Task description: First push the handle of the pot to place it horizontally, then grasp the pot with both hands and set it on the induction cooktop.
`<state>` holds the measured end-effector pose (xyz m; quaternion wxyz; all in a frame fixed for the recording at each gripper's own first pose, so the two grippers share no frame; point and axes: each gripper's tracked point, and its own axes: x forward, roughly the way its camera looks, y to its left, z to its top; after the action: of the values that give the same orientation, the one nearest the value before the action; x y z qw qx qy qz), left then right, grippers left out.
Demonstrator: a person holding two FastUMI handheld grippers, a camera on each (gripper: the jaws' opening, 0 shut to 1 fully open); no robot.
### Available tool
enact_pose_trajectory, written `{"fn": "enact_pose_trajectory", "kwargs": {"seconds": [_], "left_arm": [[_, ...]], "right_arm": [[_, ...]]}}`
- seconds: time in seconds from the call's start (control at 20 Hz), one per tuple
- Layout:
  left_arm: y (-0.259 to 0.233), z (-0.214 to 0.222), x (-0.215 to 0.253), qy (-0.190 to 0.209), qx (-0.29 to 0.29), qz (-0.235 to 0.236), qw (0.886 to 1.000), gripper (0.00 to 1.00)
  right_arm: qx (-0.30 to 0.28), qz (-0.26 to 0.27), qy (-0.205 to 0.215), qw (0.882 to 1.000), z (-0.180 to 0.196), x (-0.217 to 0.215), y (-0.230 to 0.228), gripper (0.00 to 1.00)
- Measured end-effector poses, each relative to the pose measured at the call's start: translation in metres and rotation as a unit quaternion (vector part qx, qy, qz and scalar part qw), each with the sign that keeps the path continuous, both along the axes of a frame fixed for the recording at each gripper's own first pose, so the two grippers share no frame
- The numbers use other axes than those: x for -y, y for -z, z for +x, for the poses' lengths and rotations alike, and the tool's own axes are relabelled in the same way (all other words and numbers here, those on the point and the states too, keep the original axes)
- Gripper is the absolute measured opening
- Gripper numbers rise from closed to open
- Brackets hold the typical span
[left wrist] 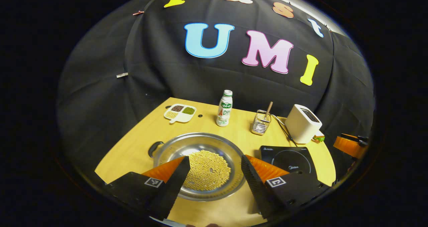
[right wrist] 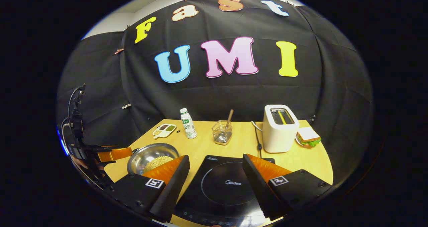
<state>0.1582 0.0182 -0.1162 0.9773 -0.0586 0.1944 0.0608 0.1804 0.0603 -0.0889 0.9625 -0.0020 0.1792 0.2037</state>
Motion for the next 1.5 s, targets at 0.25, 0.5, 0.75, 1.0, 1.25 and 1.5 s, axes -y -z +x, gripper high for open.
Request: {"fn": "enact_pose_trajectory", "kwargs": {"seconds": [0.25, 0.5, 0.75, 1.0, 1.25, 1.5], "left_arm": [[0.004, 0.008, -0.07, 0.012, -0.004, 0.011, 1.0, 0.95], [0.02, 0.034, -0.129, 0.036, -0.015, 0.02, 0.999, 0.95], [0.046, 0.065, -0.149, 0.075, -0.023, 0.012, 0.997, 0.96], [0.078, 0.092, -0.166, 0.093, -0.036, 0.005, 0.995, 0.96], [0.102, 0.109, -0.172, 0.109, -0.051, -0.01, 0.993, 0.96], [0.121, 0.119, -0.162, 0.141, -0.07, -0.031, 0.987, 0.96]], "right_arm": [[-0.04, -0.017, -0.021, 0.999, -0.003, -0.079, 0.034, 0.99], [-0.062, -0.039, -0.032, 0.997, 0.0, -0.138, 0.071, 0.99], [-0.114, -0.055, -0.013, 0.992, 0.013, -0.161, 0.125, 0.99], [-0.177, -0.059, 0.022, 0.982, 0.02, -0.164, 0.176, 0.99], [-0.192, -0.062, 0.048, 0.978, 0.027, -0.16, 0.193, 0.99], [-0.207, -0.086, 0.041, 0.974, 0.025, -0.159, 0.213, 0.99]]}}
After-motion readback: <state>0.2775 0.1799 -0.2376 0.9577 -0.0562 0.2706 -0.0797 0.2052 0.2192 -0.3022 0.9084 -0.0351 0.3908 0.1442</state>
